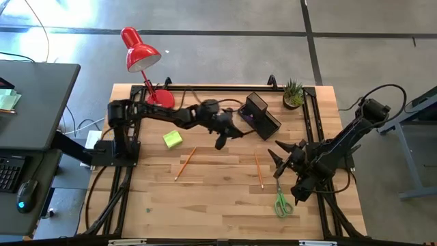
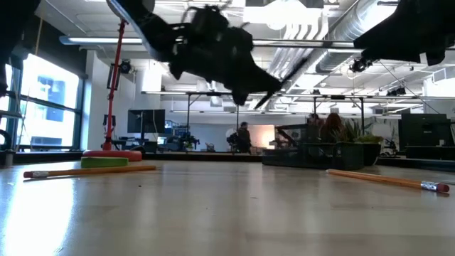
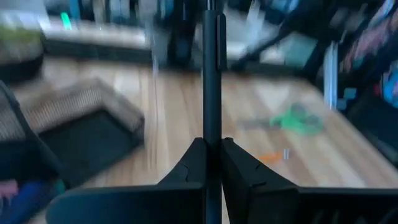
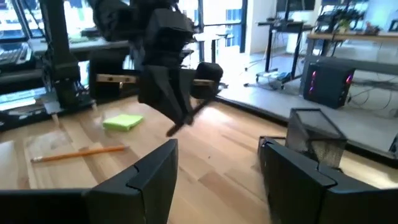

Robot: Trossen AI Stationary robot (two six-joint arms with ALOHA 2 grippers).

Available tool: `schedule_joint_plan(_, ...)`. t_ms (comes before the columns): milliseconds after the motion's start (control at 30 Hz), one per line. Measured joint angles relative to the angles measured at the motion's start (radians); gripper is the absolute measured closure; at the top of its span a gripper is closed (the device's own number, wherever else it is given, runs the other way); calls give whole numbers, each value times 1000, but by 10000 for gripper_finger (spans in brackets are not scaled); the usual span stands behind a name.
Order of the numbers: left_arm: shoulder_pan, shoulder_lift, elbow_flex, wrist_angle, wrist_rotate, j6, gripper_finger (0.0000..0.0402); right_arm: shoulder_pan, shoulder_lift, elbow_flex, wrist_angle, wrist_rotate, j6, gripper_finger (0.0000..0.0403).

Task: Pick and place office supplies into organizer
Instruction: Put the black pen into the black desk organizer

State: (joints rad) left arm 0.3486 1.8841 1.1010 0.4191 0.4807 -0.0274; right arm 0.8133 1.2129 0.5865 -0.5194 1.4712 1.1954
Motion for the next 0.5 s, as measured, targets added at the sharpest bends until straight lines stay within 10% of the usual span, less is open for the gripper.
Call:
schedule_joint_plan(233, -4, -53, -188, 441, 12, -131, 393, -73, 0, 0, 57, 53, -58, 183)
schedule_joint_plan(500, -2, -53, -228, 529, 7, -138, 393, -247, -2, 107, 217, -158, -564, 183)
